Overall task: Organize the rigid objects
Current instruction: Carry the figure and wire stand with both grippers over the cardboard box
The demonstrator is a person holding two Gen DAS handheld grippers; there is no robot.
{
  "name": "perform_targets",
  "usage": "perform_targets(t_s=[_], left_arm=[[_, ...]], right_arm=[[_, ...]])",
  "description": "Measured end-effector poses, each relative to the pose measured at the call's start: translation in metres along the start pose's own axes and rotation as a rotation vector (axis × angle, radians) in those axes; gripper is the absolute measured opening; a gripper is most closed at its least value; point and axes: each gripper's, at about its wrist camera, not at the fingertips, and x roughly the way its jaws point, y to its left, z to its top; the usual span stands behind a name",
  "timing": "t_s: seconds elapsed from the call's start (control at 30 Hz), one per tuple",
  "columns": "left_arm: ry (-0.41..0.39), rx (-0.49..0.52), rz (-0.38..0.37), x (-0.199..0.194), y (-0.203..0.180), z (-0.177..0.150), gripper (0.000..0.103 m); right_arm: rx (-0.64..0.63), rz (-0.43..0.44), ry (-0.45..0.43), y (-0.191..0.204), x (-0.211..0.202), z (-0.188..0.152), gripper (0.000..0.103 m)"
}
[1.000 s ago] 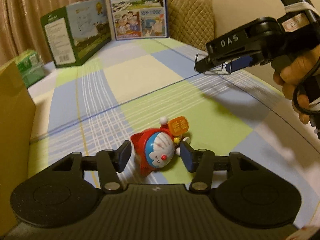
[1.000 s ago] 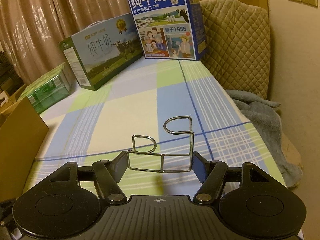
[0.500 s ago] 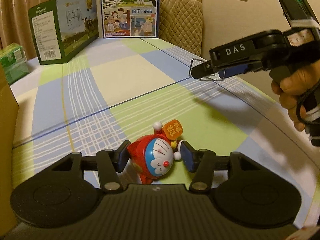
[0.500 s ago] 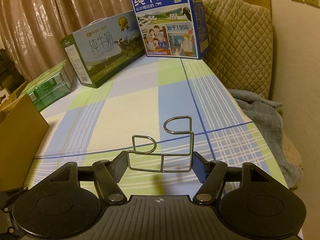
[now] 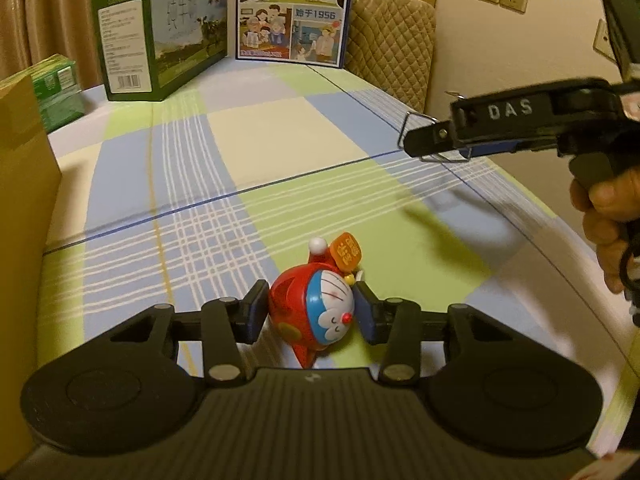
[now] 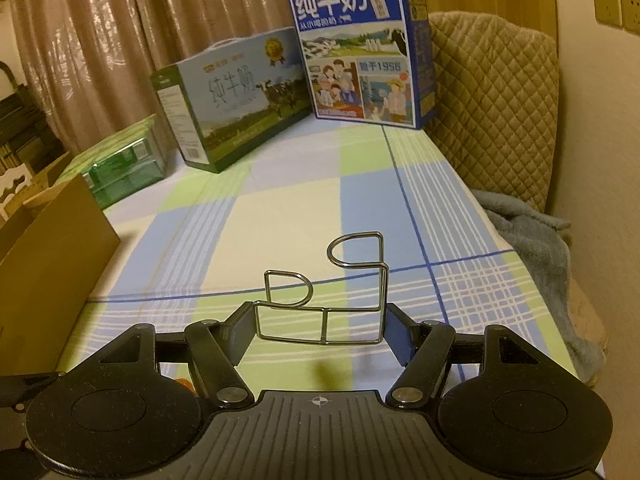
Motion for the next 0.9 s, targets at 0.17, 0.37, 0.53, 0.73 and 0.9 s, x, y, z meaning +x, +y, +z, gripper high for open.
perform_targets(t_s=[0.17, 0.37, 0.53, 0.73, 0.9], left_arm=[[-0.019, -0.047, 0.015, -0.017, 0.002, -0.003, 0.04], [-0.028, -0.094, 0.026, -0.04, -0.002, -0.013, 0.04], [-0.066, -0.137, 0.034, -0.073, -0.009, -0.015, 0.04], [-0.092, -0.16, 0.051, -0.117, -0.014, -0.019, 0.04], [-0.115, -0.179, 0.077, -0.155, -0.013, -0.022, 0.04]], right_arm=[[-0.011, 0.007, -0.018, 0.011, -0.026, -0.013, 0.064], [0.002, -0.003, -0.015, 0.02, -0.057, -0.039, 0.064], [0.036, -0.001, -0.021, 0.031, -0.086, -0.058, 0.064], [0.03, 0.013, -0.039, 0.051, -0.119, -0.069, 0.064], [0.019, 0.046, -0.043, 0.073, -0.141, -0.074, 0.065]])
